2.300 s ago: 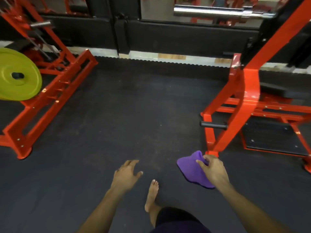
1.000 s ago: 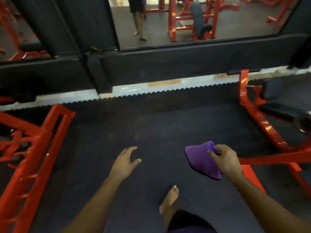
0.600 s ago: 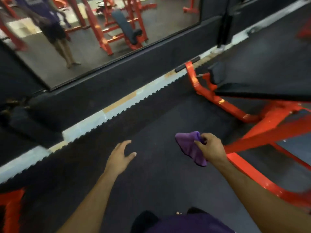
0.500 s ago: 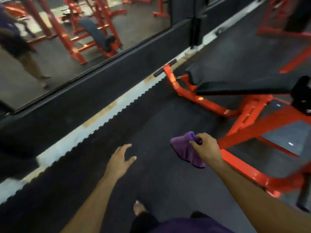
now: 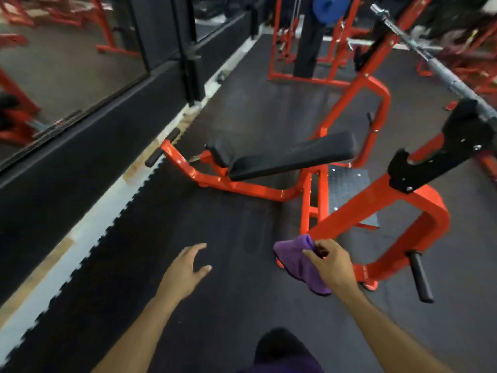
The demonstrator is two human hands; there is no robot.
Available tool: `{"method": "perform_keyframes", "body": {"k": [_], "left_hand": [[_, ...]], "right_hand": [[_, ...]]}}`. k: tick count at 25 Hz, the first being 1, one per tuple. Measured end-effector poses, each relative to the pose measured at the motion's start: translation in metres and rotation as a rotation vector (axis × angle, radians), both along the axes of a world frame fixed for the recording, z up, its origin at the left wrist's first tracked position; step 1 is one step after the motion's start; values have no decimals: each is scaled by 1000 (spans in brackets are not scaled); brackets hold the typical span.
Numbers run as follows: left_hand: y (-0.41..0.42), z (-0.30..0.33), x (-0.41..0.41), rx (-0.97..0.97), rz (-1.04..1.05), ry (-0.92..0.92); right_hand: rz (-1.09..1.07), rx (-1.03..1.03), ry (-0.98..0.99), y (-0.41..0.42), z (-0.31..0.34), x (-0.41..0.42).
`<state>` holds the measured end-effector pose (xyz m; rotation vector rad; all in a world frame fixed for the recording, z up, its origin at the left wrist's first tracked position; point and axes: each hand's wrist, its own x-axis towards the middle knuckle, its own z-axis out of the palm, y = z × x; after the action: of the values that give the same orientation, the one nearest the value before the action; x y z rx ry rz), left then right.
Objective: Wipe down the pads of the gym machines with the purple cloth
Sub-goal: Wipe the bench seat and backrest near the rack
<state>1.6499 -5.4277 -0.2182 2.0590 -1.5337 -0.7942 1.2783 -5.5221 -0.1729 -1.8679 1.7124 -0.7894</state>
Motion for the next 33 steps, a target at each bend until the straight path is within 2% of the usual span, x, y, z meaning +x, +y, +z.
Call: {"method": "perform_keyframes", "body": {"k": [8, 13, 15, 18, 25, 30, 33], "left_hand": [[-115, -11, 73, 36, -167, 48], [-196, -10, 162, 81, -212, -29], [-223, -4, 209, 106, -179, -88], [-265, 3, 264, 88, -86, -108], [-341, -28, 338, 193, -14, -32], [-415, -69, 406, 317, -49, -11], [-486, -80, 444, 335, -148, -79]], "right_hand": [[-165, 77, -76, -44, -15, 73], [-227, 145, -196, -129, -41, 147], [-244, 203, -221, -172, -51, 182], [-154, 211, -199, -242, -47, 239], [-87, 296, -216, -367, -42, 345], [-211, 380, -241, -427, -38, 395], [-294, 405, -266, -462, -21, 420]]}}
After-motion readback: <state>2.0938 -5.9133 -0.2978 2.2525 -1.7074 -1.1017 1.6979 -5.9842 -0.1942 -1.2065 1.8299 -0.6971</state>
